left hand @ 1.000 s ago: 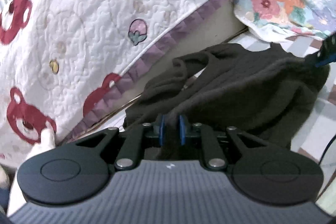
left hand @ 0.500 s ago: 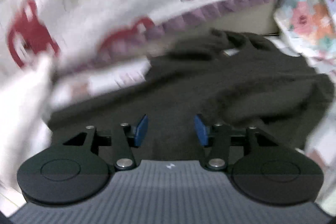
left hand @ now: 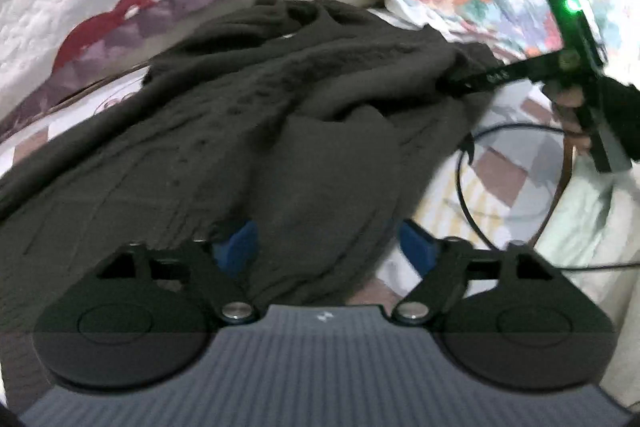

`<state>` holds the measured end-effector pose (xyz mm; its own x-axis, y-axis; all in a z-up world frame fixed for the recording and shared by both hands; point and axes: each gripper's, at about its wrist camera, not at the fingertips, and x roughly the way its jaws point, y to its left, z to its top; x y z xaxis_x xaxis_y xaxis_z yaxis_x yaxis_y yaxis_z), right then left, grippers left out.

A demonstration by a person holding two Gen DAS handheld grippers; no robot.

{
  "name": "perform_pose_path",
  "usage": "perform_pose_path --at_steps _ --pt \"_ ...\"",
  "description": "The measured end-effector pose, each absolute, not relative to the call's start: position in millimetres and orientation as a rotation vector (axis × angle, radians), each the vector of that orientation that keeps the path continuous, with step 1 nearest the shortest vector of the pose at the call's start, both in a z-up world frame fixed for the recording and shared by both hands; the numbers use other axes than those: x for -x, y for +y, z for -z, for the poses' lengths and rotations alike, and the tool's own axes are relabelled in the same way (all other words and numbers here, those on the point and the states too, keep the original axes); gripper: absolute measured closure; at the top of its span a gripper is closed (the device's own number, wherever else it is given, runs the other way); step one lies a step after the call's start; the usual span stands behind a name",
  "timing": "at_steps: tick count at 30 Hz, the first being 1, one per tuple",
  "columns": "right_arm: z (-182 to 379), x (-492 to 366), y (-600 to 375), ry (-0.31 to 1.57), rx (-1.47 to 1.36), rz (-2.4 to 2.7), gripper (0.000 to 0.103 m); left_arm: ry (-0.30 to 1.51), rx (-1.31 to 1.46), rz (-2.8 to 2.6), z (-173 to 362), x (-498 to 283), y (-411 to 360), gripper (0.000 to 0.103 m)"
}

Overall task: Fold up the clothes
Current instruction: 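Open both tools and press the folded sweater flat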

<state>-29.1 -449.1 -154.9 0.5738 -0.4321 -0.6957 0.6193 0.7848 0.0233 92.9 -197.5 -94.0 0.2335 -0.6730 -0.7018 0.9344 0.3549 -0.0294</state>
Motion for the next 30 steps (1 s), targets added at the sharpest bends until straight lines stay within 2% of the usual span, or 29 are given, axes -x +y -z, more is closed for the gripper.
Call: perform_pose_path --at_steps 4,6,8,10,12,13,14,15,16,20,22,26,27,30 --pt "163.7 27.0 -451.7 0.706 -0.316 0.632 0.034 0.633 -0.591 1.168 111.3 -93.6 -209.2 0.019" --pt "164.9 27.7 -451.1 0.691 -0.344 0.622 0.027 0.681 -0.510 1.156 110.7 -110.3 -204.4 0.021" --pt "166.2 28.4 -450.6 0.677 -0.372 0.611 0.021 0.711 -0.388 1.144 101.7 -123.3 -194.4 0.034" --pt "168.3 27.4 -448.3 0.674 -0.375 0.613 0.020 0.712 -0.335 1.117 95.6 -133.1 -188.1 0.038" --pt "171.7 23.4 -443.8 0.693 -0.313 0.618 0.021 0.717 -0.313 1.079 95.6 -141.3 -182.6 0.037" --pt "172.8 22.3 -441.2 0.699 -0.282 0.620 0.031 0.725 -0.307 1.060 96.3 -144.2 -180.9 0.037" --pt "169.6 26.4 -441.7 0.695 -0.269 0.617 0.046 0.728 -0.301 1.056 96.4 -145.3 -180.4 0.037" --pt "166.2 30.6 -442.3 0.691 -0.256 0.613 0.076 0.730 -0.296 1.054 96.3 -146.4 -179.9 0.037" --pt "162.8 34.8 -442.9 0.686 -0.243 0.610 0.090 0.730 -0.296 1.057 95.5 -146.8 -179.9 0.038" --pt "145.5 52.8 -442.0 0.717 -0.158 0.592 0.091 0.729 -0.333 1.075 92.3 -148.6 -184.2 0.036" --pt "138.0 59.5 -436.9 0.751 -0.119 0.590 0.092 0.785 -0.326 1.094 89.2 -152.3 -185.8 0.035" --pt "149.3 61.0 -430.0 0.893 -0.090 0.548 0.094 0.861 -0.161 1.119 80.8 -167.9 -177.2 0.030" --pt "152.6 63.1 -430.6 0.903 -0.071 0.577 0.099 0.872 -0.124 1.080 80.2 -174.5 -173.7 0.030" --pt "154.1 72.5 -438.2 0.900 -0.100 0.627 0.099 0.917 -0.045 0.963 83.3 -193.6 -158.1 0.030"
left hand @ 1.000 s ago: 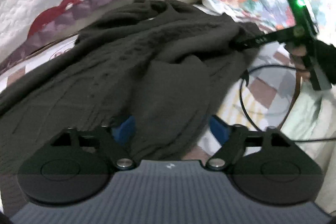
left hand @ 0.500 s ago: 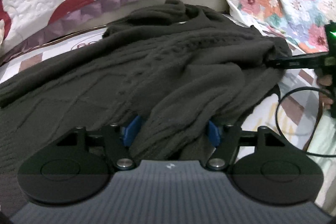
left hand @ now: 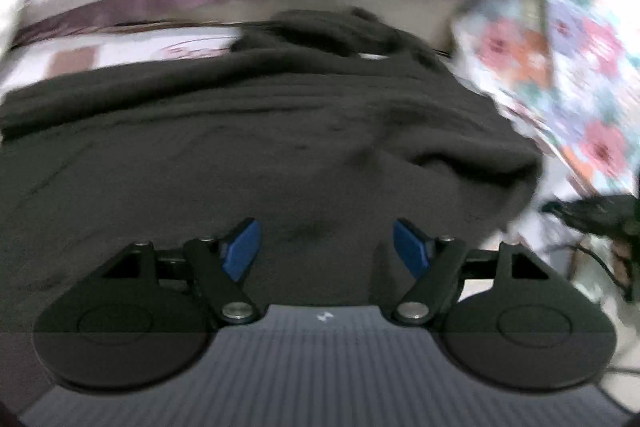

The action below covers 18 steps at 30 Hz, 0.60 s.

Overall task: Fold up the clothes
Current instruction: 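Open both tools and press the folded sweater flat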

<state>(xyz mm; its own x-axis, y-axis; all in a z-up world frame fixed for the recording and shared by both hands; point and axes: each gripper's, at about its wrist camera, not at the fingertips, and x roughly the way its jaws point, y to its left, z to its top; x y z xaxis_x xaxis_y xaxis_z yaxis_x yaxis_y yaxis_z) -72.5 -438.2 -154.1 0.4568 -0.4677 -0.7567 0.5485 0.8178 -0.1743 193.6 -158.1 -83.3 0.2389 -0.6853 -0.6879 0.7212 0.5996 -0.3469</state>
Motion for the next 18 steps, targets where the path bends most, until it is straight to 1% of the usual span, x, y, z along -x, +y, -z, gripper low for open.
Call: perform_pose_path --at_steps 2,3,4,6,7,8,9,10,14,15,16,17,18 --pt "148.4 79.0 -441.8 0.877 -0.128 0.640 0.099 0.948 0.013 0.875 87.2 -207.6 -145.7 0.030" --pt "145.5 82.3 -443.6 0.865 -0.142 0.646 0.096 0.971 0.068 0.843 88.8 -214.9 -138.3 0.030" --pt "138.0 82.0 -440.1 0.830 -0.165 0.623 0.091 0.993 0.123 0.811 90.3 -222.1 -130.9 0.030" --pt "124.3 77.5 -432.0 0.766 -0.218 0.568 0.089 1.003 0.173 0.769 89.9 -230.6 -120.1 0.029" --pt "117.8 69.9 -426.1 0.740 -0.258 0.522 0.087 0.989 0.142 0.772 88.2 -228.5 -122.1 0.026" --pt "114.1 61.5 -419.8 0.722 -0.293 0.475 0.084 0.975 0.111 0.775 86.4 -226.5 -124.0 0.021" --pt "112.1 50.9 -412.3 0.712 -0.323 0.419 0.079 0.963 0.077 0.779 85.1 -224.4 -126.6 0.016" --pt "110.1 40.3 -404.8 0.702 -0.352 0.364 0.076 0.964 0.040 0.793 86.6 -222.5 -132.1 0.012" --pt "109.0 -11.7 -366.7 0.701 -0.362 0.224 0.075 1.015 0.088 0.876 102.3 -220.1 -143.8 0.013" --pt "108.2 -21.7 -360.9 0.700 -0.384 0.193 0.073 1.008 0.101 0.879 105.6 -218.9 -145.4 0.014" --pt "107.4 -31.7 -355.3 0.698 -0.406 0.162 0.069 0.969 0.095 0.879 106.4 -216.5 -146.9 0.020" --pt "106.2 -35.3 -350.5 0.696 -0.397 0.161 0.066 0.942 0.090 0.876 108.3 -215.6 -149.2 0.041" --pt "105.0 -38.7 -345.8 0.693 -0.387 0.160 0.064 0.918 0.084 0.872 109.7 -215.0 -151.5 0.055"
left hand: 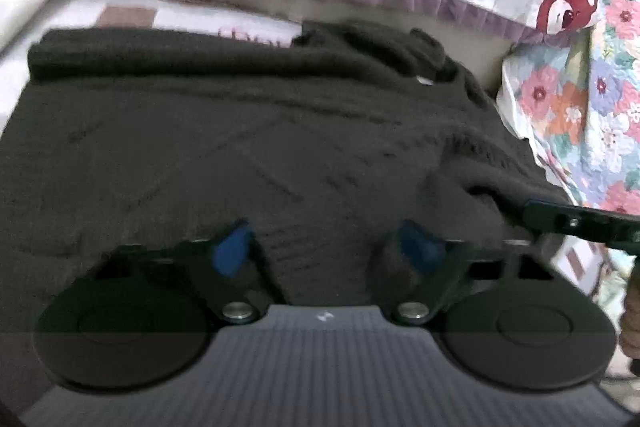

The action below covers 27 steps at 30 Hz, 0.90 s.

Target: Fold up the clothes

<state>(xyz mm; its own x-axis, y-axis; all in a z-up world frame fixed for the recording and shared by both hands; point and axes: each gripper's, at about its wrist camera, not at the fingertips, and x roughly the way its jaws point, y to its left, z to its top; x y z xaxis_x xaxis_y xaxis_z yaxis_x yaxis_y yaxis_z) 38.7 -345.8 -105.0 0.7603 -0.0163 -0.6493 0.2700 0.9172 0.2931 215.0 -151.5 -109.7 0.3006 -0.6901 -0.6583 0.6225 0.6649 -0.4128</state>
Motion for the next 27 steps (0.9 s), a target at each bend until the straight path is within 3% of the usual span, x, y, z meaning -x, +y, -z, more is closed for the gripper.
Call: perform_pose_path --at_steps 1,2,3,4,7,9,10,11,12,15,17,21,25,27 --pt "103.8 -42.2 -341.0 0.691 -0.377 0.160 0.063 0.904 0.077 0.868 109.0 -215.9 -154.3 0.076" --pt "102.6 -45.7 -336.3 0.689 -0.366 0.159 0.063 0.885 0.069 0.860 107.8 -216.8 -157.1 0.085" --pt "101.3 -49.2 -331.5 0.686 -0.356 0.158 0.062 0.843 0.051 0.835 103.3 -218.1 -160.8 0.087" --pt "101.5 -48.5 -331.5 0.691 -0.342 0.180 0.059 0.796 -0.003 0.798 95.9 -221.7 -167.9 0.097" --pt "98.3 -27.9 -339.8 0.675 -0.301 0.234 0.049 0.615 -0.169 0.699 65.8 -235.6 -201.2 0.098" --pt "107.0 -9.9 -348.1 0.698 -0.181 0.301 0.049 0.530 -0.167 0.612 52.0 -250.8 -216.6 0.094" --pt "115.5 -2.3 -352.4 0.742 -0.080 0.355 0.049 0.526 -0.135 0.574 48.4 -262.0 -217.5 0.077" --pt "122.7 3.9 -355.8 0.772 0.016 0.396 0.049 0.551 -0.089 0.541 46.7 -271.3 -214.8 0.053" --pt "126.7 10.4 -359.7 0.786 0.077 0.424 0.049 0.593 -0.029 0.525 47.2 -277.3 -208.8 0.045" --pt "136.4 29.1 -376.5 0.815 0.168 0.488 0.049 0.701 0.140 0.615 59.8 -265.8 -185.1 0.039" --pt "139.9 38.9 -396.4 0.798 0.011 0.502 0.048 0.776 0.152 0.684 77.3 -243.5 -173.1 0.020" --pt "148.9 42.4 -421.3 0.748 -0.277 0.553 0.047 0.981 0.135 0.616 110.6 -226.8 -172.2 0.019" --pt "156.7 58.9 -430.3 0.620 -0.502 0.728 0.047 0.989 0.144 0.596 116.6 -227.8 -182.4 0.007" --pt "162.5 63.6 -433.8 0.612 -0.554 0.745 0.047 0.961 0.112 0.580 118.7 -222.6 -187.2 0.007"
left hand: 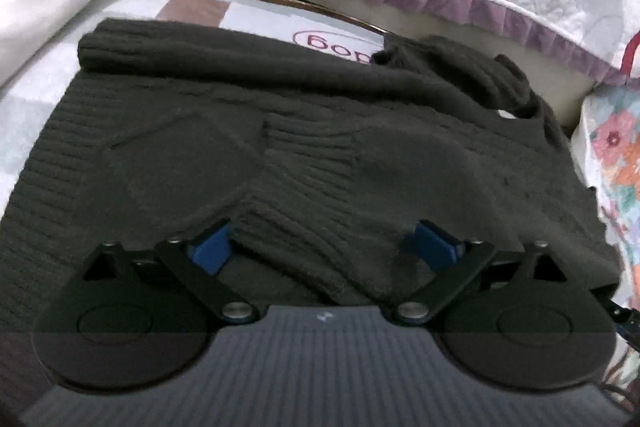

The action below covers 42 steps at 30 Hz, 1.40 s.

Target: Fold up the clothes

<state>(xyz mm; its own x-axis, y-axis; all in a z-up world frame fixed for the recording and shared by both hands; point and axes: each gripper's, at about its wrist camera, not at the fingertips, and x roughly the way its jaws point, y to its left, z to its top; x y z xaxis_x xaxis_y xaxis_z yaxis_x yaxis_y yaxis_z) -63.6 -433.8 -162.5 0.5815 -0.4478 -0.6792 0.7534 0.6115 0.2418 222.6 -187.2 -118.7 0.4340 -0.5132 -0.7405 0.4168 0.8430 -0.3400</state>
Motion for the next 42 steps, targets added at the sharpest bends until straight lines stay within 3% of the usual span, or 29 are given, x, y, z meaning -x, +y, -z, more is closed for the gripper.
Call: perform_pose_path --at_steps 3,4,5,6,7,8,11,15,18,20,22,25,26,32,36,37,38,39,42 --pt "171.2 69.5 -438.5 0.618 -0.599 0.771 0.047 0.892 0.040 0.569 120.0 -207.4 -193.2 0.010" --pt "172.4 70.9 -439.4 0.610 -0.615 0.769 0.047 0.870 0.016 0.566 118.4 -204.5 -195.9 0.020" --pt "173.6 72.3 -440.2 0.602 -0.632 0.767 0.047 0.848 -0.009 0.563 116.6 -201.4 -198.6 0.041" --pt "174.8 73.7 -441.1 0.593 -0.649 0.765 0.047 0.825 -0.045 0.561 114.1 -198.1 -201.2 0.052" --pt "174.5 72.7 -441.0 0.589 -0.647 0.761 0.047 0.805 -0.093 0.567 112.4 -196.4 -205.6 0.073" --pt "171.7 70.6 -439.8 0.584 -0.628 0.758 0.047 0.783 -0.143 0.575 110.5 -194.6 -210.1 0.084" --pt "164.6 64.9 -435.9 0.575 -0.574 0.746 0.047 0.665 -0.304 0.583 97.2 -191.6 -218.3 0.090" --pt "158.8 59.9 -435.8 0.597 -0.476 0.722 0.047 0.493 -0.236 0.504 55.8 -230.6 -190.5 0.091" --pt "148.7 62.4 -445.1 0.618 -0.383 0.678 0.036 0.511 -0.110 0.481 51.7 -259.2 -166.1 0.089" --pt "140.1 66.8 -450.7 0.609 -0.367 0.652 0.036 0.594 -0.068 0.460 59.2 -267.4 -158.4 0.080" --pt "133.8 72.6 -461.3 0.585 -0.414 0.637 0.036 0.645 -0.056 0.476 66.6 -265.1 -159.5 0.076" --pt "133.2 84.2 -479.4 0.523 -0.578 0.624 0.035 0.668 -0.133 0.530 75.9 -250.0 -180.2 0.052" --pt "133.7 85.9 -481.6 0.521 -0.613 0.635 0.035 0.662 -0.158 0.544 79.6 -243.9 -189.1 0.051" --pt "130.9 48.8 -422.3 0.636 -0.169 0.514 0.035 0.706 -0.173 0.658 86.0 -210.9 -213.2 0.047" --pt "164.5 5.9 -379.3 0.807 0.205 0.551 0.035 0.712 -0.251 0.695 84.8 -179.5 -213.5 0.044" --pt "171.7 3.3 -378.6 0.795 0.245 0.598 0.049 0.708 -0.270 0.681 85.8 -175.4 -211.1 0.042" --pt "166.7 11.4 -381.2 0.773 0.204 0.629 0.080 0.718 -0.282 0.660 87.8 -172.0 -206.9 0.042" --pt "161.5 19.8 -383.7 0.750 0.162 0.659 0.093 0.730 -0.292 0.640 89.8 -168.7 -202.3 0.042" --pt "146.2 47.5 -388.3 0.705 0.021 0.721 0.093 0.785 -0.290 0.591 94.8 -161.7 -183.3 0.042"
